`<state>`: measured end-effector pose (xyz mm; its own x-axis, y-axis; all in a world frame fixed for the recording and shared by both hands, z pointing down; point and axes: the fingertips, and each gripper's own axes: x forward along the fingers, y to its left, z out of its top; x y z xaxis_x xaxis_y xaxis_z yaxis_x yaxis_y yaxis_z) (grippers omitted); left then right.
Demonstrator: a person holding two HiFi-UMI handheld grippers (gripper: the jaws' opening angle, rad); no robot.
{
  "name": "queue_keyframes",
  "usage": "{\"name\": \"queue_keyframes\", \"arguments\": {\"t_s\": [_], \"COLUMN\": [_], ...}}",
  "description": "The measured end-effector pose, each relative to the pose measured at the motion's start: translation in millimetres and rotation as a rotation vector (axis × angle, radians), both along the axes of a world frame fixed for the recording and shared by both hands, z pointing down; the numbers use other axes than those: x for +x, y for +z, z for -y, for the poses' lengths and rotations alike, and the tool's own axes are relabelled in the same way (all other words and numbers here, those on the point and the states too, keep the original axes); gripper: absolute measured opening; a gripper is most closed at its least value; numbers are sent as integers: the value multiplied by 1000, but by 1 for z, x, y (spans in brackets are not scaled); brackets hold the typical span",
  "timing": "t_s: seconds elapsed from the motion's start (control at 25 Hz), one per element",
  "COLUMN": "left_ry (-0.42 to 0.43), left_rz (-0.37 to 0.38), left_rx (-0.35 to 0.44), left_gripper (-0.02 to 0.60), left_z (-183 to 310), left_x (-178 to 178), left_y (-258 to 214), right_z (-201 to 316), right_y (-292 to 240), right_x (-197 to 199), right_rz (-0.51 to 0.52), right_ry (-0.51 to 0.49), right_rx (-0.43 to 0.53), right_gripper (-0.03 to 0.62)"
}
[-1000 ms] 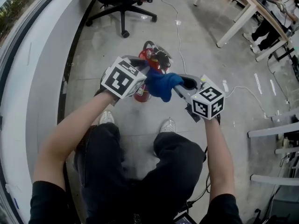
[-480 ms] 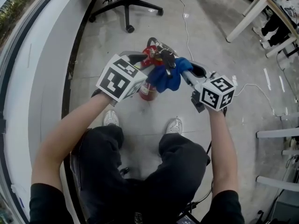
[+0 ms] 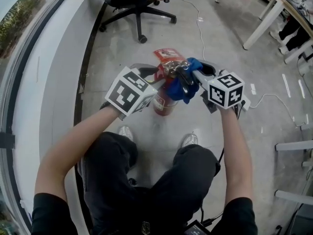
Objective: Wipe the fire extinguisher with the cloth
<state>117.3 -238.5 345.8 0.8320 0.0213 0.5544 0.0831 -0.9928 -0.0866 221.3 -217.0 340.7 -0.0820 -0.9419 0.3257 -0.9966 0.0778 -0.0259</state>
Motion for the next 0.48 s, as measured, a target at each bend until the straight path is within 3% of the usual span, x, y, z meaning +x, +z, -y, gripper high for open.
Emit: {"name": "queue_keyframes", "arguments": {"t_s": [0.48], "left_ry": [57], "left_rz": [45], "left_rx": [-15], "left_gripper": [143], "left_z": [-1], "left_x": [6], "left_y": [6], "right_z": [53], "right_y": [9], "right_x": [10], "right_rz": [76], "right_ry": [-43], "right_rx": [-40], "right_gripper": [78]}}
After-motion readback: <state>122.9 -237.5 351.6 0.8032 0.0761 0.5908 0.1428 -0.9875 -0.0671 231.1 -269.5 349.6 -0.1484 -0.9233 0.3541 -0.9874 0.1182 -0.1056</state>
